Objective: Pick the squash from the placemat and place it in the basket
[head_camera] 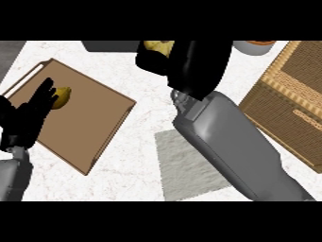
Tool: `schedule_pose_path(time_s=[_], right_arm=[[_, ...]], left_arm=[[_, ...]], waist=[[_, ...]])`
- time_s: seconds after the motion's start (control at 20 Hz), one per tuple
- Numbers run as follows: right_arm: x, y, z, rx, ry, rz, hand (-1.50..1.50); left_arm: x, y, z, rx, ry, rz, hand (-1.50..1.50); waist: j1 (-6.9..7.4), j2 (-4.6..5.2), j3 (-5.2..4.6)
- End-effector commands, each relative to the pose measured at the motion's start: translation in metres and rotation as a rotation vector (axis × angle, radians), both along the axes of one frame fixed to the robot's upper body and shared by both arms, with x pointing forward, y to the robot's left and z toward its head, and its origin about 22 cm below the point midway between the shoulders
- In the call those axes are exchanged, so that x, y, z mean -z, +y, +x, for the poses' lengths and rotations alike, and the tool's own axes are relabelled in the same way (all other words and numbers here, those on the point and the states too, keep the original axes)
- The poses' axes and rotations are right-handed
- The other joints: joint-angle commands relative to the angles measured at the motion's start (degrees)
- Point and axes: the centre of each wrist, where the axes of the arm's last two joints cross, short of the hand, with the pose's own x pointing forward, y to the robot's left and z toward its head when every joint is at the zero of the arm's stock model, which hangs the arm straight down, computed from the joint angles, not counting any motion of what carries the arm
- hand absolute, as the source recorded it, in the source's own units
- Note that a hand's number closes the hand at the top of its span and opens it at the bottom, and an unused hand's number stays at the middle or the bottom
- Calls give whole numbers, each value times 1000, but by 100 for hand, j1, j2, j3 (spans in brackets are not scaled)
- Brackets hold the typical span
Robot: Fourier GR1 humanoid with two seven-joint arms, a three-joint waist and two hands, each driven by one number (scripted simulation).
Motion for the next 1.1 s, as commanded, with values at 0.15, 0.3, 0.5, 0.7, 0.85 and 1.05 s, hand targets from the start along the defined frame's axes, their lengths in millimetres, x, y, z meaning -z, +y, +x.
schedule_pose_path(time_s=[0.15,0.3,0.5,0.7,0.85,1.05], right_arm=[[-25,-24,26,269,100,3,150],[-23,-61,50,339,119,-10,150],[-20,-96,39,366,118,-6,150],[-24,-125,38,391,131,9,150],[2,-166,39,396,164,-49,150],[20,-188,24,390,134,-14,150]], left_arm=[[1,0,-1,-5,-2,-2,0],[-6,12,5,-2,-4,-6,0],[3,-5,-5,-9,3,-2,0],[3,8,-10,-13,-4,-12,0],[-6,10,-6,-5,-6,-7,0],[-2,-6,-21,-22,16,-8,0]], waist=[[-72,-10,1],[-75,19,2],[-118,-17,7],[-84,-8,5],[-95,0,6],[-60,-1,8]])
